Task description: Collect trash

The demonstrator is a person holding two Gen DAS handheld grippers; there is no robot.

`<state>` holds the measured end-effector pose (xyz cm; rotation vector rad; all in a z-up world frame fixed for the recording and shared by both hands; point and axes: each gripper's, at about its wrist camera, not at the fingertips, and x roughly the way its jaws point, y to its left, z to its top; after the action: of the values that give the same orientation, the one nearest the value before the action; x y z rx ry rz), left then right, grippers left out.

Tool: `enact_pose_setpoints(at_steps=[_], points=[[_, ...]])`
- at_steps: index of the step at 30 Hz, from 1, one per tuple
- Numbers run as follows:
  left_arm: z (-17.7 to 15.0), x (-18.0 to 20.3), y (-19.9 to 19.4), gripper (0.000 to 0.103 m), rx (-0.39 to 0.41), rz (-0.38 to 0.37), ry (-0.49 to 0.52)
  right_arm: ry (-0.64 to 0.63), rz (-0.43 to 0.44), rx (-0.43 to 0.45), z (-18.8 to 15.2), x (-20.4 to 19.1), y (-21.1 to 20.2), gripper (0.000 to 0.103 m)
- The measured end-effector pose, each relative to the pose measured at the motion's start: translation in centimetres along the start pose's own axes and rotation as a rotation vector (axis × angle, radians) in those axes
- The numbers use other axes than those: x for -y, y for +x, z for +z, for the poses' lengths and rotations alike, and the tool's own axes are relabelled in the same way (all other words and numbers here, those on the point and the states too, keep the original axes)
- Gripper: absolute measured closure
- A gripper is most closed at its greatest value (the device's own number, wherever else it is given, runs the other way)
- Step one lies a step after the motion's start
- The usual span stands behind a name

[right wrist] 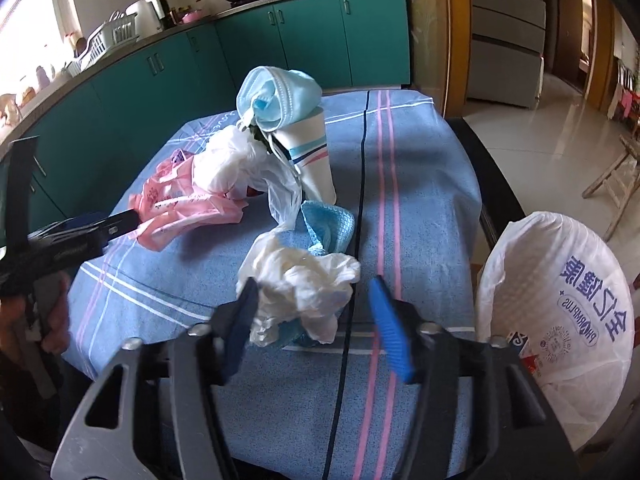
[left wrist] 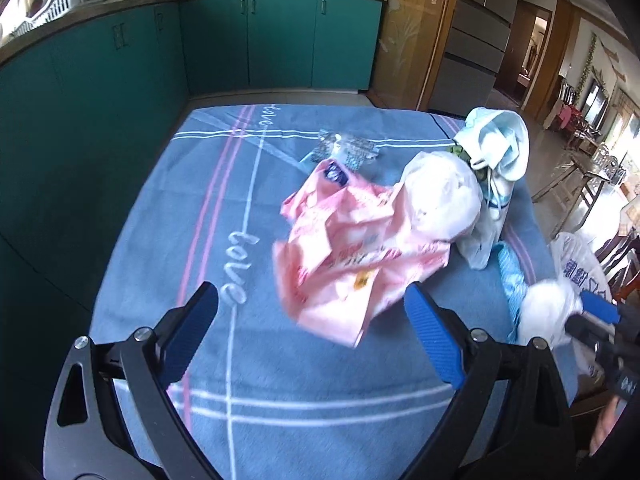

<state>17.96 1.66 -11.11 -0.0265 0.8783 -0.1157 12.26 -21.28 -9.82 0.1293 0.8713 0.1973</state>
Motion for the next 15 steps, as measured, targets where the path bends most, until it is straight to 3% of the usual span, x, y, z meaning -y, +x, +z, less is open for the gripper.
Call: enact_pose_setpoints(at_steps=[4,9,11,15], points=[[1.8,1.0,1.6,0.007,0.03,0.021,0.016,0.009,0.024,0.009,0.1,-0.1,-0.3,0.019],[2.2,1.5,4.4,0.007,-0.056,-0.045,0.027,-0.016,0.022,-0.003,-0.2,-0.9,0.0,0.019],[1.6,0.8,4.5,0.027,-0.059,-0.094,-0.01,-0.018,0.026,-0.01,-0.2,-0.9,0.2,0.019],[0.3,0.0,3.0,0.03,-0.022,-0.093,-0.036,-0.019,0.035,-0.016,-0.3,-1.2,0.5,0.019]])
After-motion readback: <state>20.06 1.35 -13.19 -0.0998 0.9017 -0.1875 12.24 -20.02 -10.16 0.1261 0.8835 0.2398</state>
